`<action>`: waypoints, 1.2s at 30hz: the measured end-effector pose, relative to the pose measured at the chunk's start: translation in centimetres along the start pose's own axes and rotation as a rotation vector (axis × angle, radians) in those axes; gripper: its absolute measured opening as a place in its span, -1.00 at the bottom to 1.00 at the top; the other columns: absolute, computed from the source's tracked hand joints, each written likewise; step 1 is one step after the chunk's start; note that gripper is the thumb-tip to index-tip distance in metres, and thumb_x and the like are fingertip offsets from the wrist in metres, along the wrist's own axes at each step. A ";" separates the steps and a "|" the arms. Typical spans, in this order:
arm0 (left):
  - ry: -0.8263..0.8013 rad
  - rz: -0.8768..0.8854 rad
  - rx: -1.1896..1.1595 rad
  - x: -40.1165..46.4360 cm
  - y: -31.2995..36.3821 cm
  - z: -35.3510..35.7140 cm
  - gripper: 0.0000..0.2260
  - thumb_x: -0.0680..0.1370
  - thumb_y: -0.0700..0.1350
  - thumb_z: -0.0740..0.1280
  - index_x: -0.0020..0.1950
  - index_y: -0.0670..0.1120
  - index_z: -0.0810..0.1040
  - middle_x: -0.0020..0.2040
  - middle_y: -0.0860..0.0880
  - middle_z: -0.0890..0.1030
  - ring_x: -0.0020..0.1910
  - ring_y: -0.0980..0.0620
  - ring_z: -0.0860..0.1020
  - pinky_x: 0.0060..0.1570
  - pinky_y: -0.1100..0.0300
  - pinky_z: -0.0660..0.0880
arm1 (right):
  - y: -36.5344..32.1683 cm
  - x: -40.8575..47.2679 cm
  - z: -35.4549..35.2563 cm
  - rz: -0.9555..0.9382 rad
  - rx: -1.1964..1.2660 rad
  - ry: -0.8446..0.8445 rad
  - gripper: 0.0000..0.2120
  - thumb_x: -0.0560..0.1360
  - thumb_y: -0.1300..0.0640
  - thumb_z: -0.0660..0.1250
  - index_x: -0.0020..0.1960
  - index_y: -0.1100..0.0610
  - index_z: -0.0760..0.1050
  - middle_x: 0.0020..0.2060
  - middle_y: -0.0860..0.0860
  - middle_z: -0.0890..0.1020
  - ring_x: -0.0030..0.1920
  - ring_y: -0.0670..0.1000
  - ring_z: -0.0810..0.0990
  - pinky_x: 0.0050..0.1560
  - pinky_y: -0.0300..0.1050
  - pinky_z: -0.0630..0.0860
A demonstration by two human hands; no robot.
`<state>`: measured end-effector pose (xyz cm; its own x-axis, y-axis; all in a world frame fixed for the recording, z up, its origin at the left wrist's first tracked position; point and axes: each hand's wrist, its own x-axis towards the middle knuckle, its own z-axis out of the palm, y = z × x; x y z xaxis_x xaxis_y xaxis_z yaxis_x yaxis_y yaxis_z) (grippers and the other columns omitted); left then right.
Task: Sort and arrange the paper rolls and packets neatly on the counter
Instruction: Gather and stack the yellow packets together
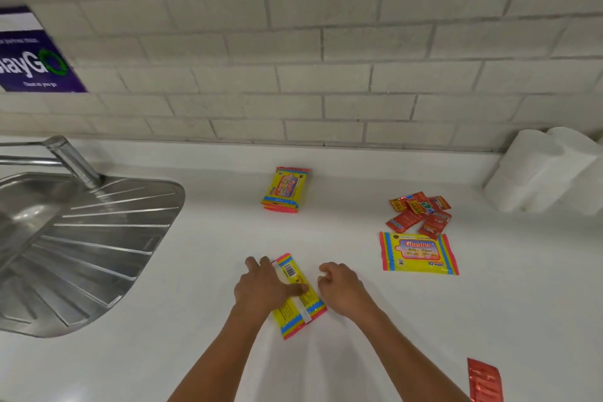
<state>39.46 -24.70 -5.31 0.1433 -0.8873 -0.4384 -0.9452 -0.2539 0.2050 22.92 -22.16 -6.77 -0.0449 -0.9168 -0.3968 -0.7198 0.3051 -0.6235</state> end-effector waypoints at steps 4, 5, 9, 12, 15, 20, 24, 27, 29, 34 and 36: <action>-0.028 -0.026 -0.057 0.3 0.5 -0.3 -0.09 0.19 0.42 0.50 0.31 -0.10 0.33 0.20 -0.09 0.37 0.18 -0.12 0.53 0.00 0.07 0.48 | 1.4 -0.8 -1.2 0.003 0.047 -0.029 -0.59 0.63 0.07 0.16 0.45 0.10 0.40 0.37 0.09 0.47 0.37 0.08 0.45 0.37 -0.09 0.38; -0.026 -0.026 -0.075 0.2 0.6 -0.3 -0.11 0.20 0.40 0.51 0.30 -0.12 0.34 0.19 -0.09 0.37 0.18 -0.12 0.54 0.01 0.07 0.49 | 1.8 -1.0 -1.5 0.005 0.057 -0.038 -0.59 0.63 0.07 0.16 0.46 0.10 0.39 0.38 0.09 0.47 0.37 0.08 0.45 0.38 -0.10 0.37; -0.007 -0.031 -0.131 -0.4 0.8 -0.5 -0.22 0.25 0.33 0.54 0.26 -0.10 0.40 0.11 -0.06 0.34 0.00 -0.03 0.53 -0.07 0.15 0.43 | 3.2 -1.9 -2.8 -0.005 0.111 -0.075 -0.60 0.63 0.07 0.18 0.44 0.09 0.41 0.38 0.07 0.48 0.38 0.06 0.45 0.38 -0.11 0.36; 0.032 -0.031 -0.230 -0.8 0.8 -0.9 -0.36 0.26 0.27 0.57 0.17 -0.05 0.48 0.09 -0.03 0.47 -0.03 0.02 0.54 -0.08 0.16 0.45 | 4.1 -2.3 -3.8 -0.009 0.208 -0.107 -0.62 0.62 0.07 0.21 0.42 0.08 0.44 0.36 0.03 0.51 0.35 0.03 0.48 0.35 -0.14 0.37; 0.102 0.043 -0.397 -2.1 2.3 -1.8 -0.64 0.33 0.11 0.58 -0.01 0.00 0.57 -0.05 0.00 0.64 -0.08 0.01 0.61 -0.04 0.11 0.53 | 5.3 -2.1 -5.2 0.024 0.357 -0.133 -0.69 0.60 0.08 0.22 0.32 0.05 0.51 0.17 0.01 0.59 0.07 -0.01 0.57 0.18 -0.11 0.49; 0.297 0.260 -0.410 -5.8 6.4 -3.8 -0.81 0.43 -0.01 0.52 -0.05 0.09 0.55 -0.11 0.11 0.63 -0.11 0.06 0.59 -0.06 0.07 0.55 | 5.2 -1.6 -8.2 0.219 0.804 -0.231 -0.78 0.62 0.02 0.26 0.09 0.13 0.57 -0.15 0.05 0.59 -0.33 0.03 0.57 -0.24 -0.12 0.56; 0.563 0.575 -0.397 -7.2 7.9 -3.8 -0.82 0.47 -0.06 0.50 -0.05 0.17 0.56 -0.06 0.20 0.56 -0.09 0.19 0.54 -0.14 0.24 0.49 | 4.4 -1.2 -10.1 0.270 1.119 -0.375 -0.51 0.58 -0.19 0.28 0.18 0.24 0.57 -0.05 0.18 0.70 -0.19 0.17 0.68 -0.15 0.02 0.63; 0.665 0.773 -0.322 -6.0 7.8 -3.1 -0.73 0.44 -0.15 0.53 0.01 0.15 0.59 -0.02 0.22 0.54 -0.04 0.18 0.51 -0.21 0.27 0.49 | 3.3 -0.6 -11.6 0.221 1.275 -0.437 -0.48 0.56 -0.17 0.32 0.23 0.26 0.55 0.02 0.24 0.70 -0.11 0.23 0.70 -0.10 0.07 0.64; 0.664 0.846 -0.291 -5.2 7.6 -2.4 -0.64 0.40 -0.24 0.54 0.05 0.14 0.58 0.03 0.20 0.53 0.02 0.12 0.49 -0.23 0.18 0.54 | 2.8 -0.1 -12.1 0.160 1.299 -0.413 -0.59 0.58 -0.07 0.32 0.24 0.24 0.57 0.02 0.22 0.70 -0.10 0.19 0.71 -0.09 0.05 0.65; 0.562 0.893 -0.256 -3.2 6.4 -1.7 -0.60 0.39 -0.18 0.54 0.10 0.19 0.56 0.17 0.22 0.46 0.15 0.16 0.44 -0.23 0.13 0.60 | 1.4 2.6 -11.5 0.139 1.269 -0.274 -0.71 0.59 0.20 0.25 0.26 0.27 0.57 0.05 0.23 0.70 -0.09 0.14 0.70 0.03 0.10 0.65; 0.523 0.892 -0.266 -1.9 5.5 -1.8 -0.64 0.42 -0.07 0.55 0.13 0.20 0.56 0.21 0.23 0.44 0.18 0.21 0.42 -0.17 0.21 0.60 | 0.6 4.0 -11.5 0.147 1.216 -0.225 -0.73 0.59 0.22 0.23 0.24 0.25 0.57 -0.01 0.20 0.70 -0.13 0.12 0.69 -0.08 0.02 0.66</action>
<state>34.53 -25.14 -1.79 -0.4007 -0.8330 0.3815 -0.6851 0.5489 0.4789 14.38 -28.57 -0.99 0.1348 -0.8259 -0.5474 0.3948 0.5515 -0.7348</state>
